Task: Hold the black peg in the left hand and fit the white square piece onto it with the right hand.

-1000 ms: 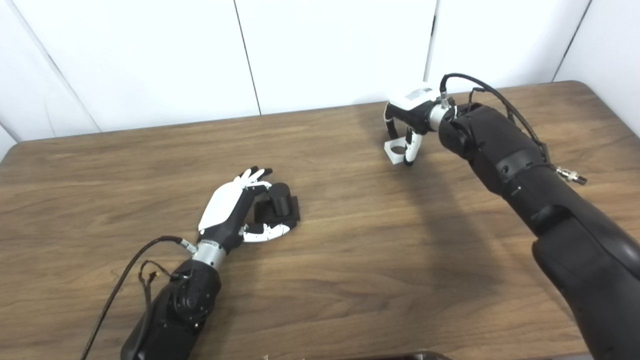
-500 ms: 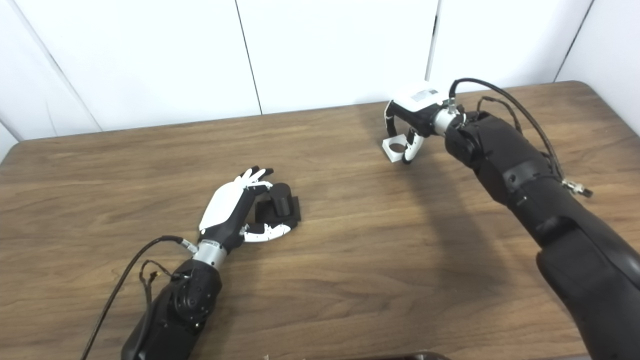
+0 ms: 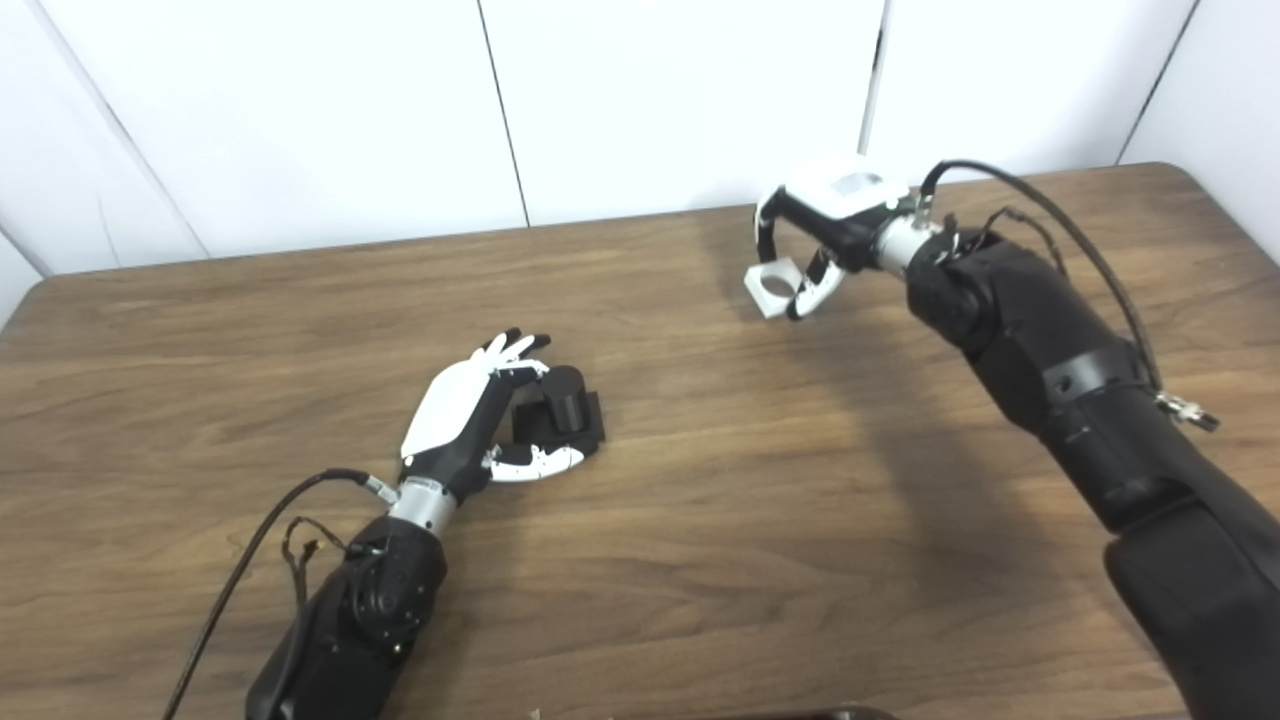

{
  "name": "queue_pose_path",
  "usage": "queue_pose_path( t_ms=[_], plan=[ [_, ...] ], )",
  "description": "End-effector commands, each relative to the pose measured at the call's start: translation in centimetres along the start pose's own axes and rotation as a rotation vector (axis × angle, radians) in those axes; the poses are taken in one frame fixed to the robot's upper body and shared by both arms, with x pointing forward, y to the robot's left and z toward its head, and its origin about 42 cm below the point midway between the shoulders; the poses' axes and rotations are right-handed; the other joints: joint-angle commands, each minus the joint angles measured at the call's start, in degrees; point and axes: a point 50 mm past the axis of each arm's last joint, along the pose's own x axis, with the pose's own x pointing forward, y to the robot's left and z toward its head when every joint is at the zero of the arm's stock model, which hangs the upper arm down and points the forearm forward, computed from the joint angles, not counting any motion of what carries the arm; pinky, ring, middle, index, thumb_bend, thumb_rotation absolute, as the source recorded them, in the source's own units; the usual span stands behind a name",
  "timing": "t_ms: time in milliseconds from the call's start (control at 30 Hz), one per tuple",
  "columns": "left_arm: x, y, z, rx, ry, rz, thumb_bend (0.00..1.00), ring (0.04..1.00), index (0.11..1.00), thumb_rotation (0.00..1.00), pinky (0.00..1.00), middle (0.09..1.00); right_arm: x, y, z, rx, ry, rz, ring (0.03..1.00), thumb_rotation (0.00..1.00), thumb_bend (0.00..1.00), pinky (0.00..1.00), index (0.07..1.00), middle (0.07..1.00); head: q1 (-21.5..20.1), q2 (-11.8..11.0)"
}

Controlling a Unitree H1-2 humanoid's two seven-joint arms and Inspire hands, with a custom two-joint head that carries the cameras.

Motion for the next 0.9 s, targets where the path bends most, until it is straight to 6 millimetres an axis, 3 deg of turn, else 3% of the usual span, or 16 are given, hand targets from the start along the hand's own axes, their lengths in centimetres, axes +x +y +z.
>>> queue_pose_path(
  t_ms=[0, 333, 500, 767, 867],
  plan=[
    [-3.1, -3.4, -3.8, 0.027, 0.133, -0.096, 0.90, 0.997, 0.544, 0.28, 1.00, 0.926, -0.2, -3.1, -0.6, -0.012, -0.011, -0.091, 0.809, 0.14, 0.52, 0.80, 0.483, 0.763, -0.01, 0.07],
    [-3.0, -3.3, -3.8, 0.028, 0.138, -0.107, 0.90, 1.000, 0.555, 0.30, 1.00, 0.931, -1.1, -4.7, 1.0, 0.045, -0.104, -0.161, 0.818, 0.14, 0.52, 0.78, 0.481, 0.752, 0.39, 0.41],
    [-2.9, -3.2, -3.7, 0.025, 0.138, -0.105, 0.90, 1.000, 0.555, 0.29, 1.00, 0.932, -1.5, -6.0, 3.6, 0.075, -0.190, -0.170, 0.811, 0.14, 0.52, 0.78, 0.481, 0.759, 0.92, 0.54],
    [-2.5, -3.3, -3.2, 0.037, 0.141, -0.109, 0.90, 1.000, 0.560, 0.31, 1.00, 0.934, -1.9, -8.1, 8.7, 0.039, -0.336, -0.152, 0.826, 0.14, 0.52, 0.86, 0.482, 0.761, 4.09, 0.81],
    [-2.4, -3.5, -3.1, 0.029, 0.139, -0.105, 0.91, 1.000, 0.556, 0.31, 1.00, 0.931, -1.7, -8.4, 9.8, 0.035, -0.373, -0.148, 0.810, 0.14, 0.52, 0.82, 0.481, 0.755, 4.65, 0.82]
  ],
)
